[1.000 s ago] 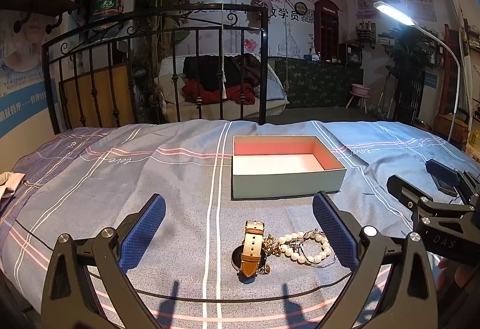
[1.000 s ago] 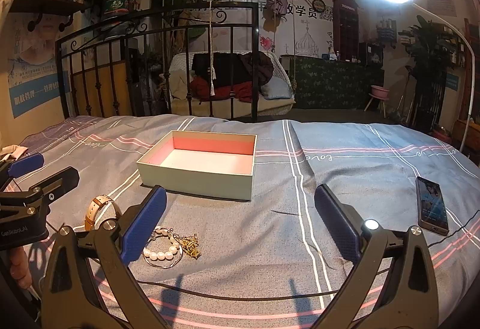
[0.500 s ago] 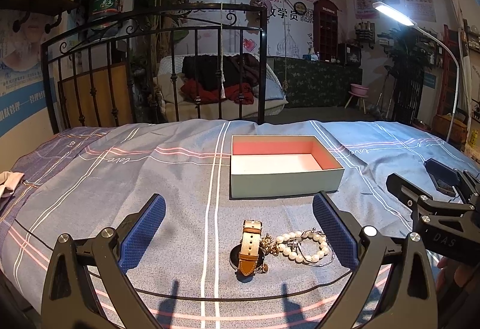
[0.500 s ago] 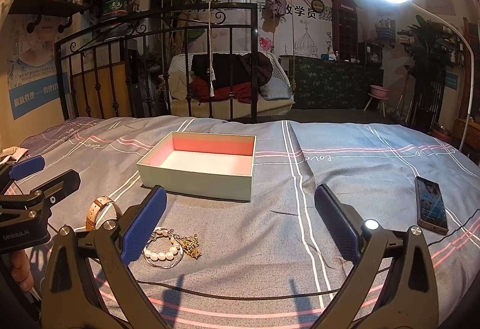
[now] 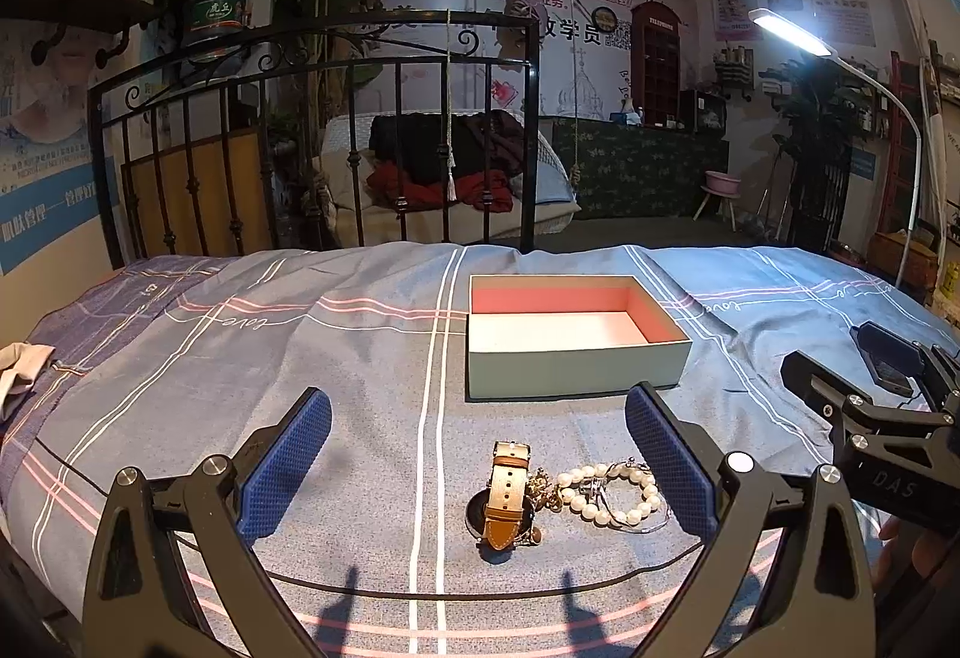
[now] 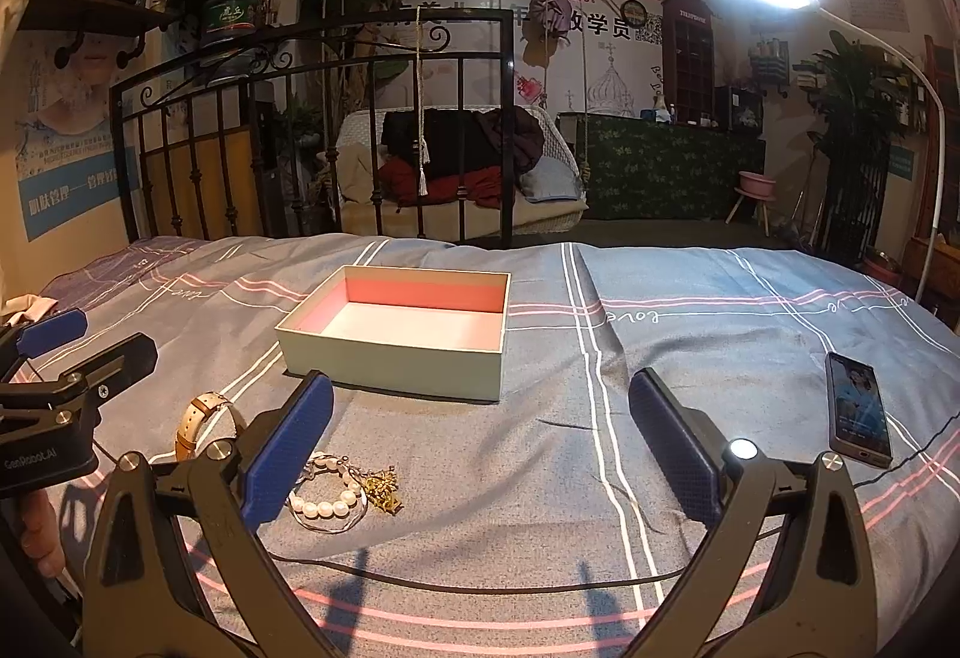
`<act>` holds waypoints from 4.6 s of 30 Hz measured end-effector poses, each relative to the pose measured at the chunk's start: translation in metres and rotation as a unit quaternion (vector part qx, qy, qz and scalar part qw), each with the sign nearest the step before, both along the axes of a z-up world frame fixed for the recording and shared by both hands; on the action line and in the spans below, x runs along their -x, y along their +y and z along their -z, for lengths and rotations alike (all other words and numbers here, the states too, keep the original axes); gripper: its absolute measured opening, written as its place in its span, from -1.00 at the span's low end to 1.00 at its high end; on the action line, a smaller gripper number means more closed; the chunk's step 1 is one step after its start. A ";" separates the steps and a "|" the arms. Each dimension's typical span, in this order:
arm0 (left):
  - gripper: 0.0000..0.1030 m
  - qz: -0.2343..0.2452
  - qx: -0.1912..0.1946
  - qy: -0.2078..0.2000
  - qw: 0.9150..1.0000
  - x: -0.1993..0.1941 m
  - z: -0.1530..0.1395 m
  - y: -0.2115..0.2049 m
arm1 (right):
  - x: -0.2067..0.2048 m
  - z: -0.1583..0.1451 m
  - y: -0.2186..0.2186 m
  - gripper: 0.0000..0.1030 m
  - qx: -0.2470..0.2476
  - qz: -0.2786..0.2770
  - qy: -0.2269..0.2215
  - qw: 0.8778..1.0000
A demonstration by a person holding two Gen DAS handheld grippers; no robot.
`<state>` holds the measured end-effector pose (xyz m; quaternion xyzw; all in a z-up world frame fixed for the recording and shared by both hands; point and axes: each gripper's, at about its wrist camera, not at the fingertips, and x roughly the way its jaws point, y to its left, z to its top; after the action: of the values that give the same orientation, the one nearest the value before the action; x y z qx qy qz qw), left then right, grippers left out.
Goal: Organize jewelry
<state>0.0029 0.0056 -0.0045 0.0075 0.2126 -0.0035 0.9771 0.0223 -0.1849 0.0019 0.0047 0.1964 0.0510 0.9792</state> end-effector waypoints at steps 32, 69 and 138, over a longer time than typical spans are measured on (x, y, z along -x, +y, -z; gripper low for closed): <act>0.88 0.000 -0.006 0.009 1.000 -0.001 0.001 -0.001 | -0.005 0.008 0.003 0.89 -0.003 -0.007 0.016 1.000; -0.70 0.062 0.012 0.178 0.982 -0.061 0.050 0.000 | -0.035 0.057 0.010 0.89 0.019 -0.024 0.159 0.987; -0.69 0.071 0.046 0.160 0.983 -0.077 0.011 0.007 | -0.075 0.047 0.023 -0.80 -0.044 -0.177 0.206 0.961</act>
<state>0.0794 0.0123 -0.0159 -0.0235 0.3649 -0.0836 0.9270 0.0970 -0.1617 -0.0454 0.0235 0.3888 0.2304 0.8917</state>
